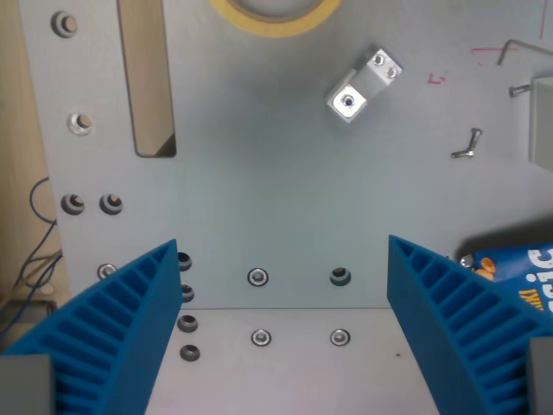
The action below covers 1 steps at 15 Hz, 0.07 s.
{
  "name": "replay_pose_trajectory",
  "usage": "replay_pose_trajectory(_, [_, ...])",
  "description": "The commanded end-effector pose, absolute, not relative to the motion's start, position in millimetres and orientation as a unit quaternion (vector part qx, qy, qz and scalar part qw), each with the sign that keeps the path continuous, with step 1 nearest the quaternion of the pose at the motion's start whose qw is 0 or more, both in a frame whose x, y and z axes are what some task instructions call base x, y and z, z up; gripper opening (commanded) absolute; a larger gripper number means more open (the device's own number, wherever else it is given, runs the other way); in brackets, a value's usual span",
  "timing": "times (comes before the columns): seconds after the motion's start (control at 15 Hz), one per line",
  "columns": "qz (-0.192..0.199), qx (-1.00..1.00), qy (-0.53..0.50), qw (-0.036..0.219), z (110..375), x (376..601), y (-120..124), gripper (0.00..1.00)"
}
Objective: Move in base positive y
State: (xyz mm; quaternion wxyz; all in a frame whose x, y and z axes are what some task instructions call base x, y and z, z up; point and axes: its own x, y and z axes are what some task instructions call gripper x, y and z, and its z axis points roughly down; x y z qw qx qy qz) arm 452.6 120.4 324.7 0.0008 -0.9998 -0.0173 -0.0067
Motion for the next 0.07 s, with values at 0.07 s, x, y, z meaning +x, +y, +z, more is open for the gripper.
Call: replay_pose_trajectory(0.07, [0.001, -1.0, -0.007, -0.002, 326.8, 458.6, 135.0, 1.0])
